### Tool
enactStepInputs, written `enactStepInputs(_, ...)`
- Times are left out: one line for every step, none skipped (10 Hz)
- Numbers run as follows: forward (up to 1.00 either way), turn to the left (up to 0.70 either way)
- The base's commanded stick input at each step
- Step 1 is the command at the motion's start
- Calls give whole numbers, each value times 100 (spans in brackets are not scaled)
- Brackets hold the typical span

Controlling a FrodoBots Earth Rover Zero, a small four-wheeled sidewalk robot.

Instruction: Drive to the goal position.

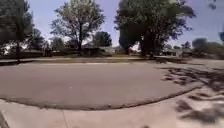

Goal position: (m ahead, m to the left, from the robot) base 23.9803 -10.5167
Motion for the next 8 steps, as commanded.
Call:
enactStepInputs(70, -35)
enactStepInputs(70, -35)
enactStepInputs(70, -35)
enactStepInputs(70, -35)
enactStepInputs(70, -35)
enactStepInputs(70, -35)
enactStepInputs(70, -35)
enactStepInputs(70, -7)
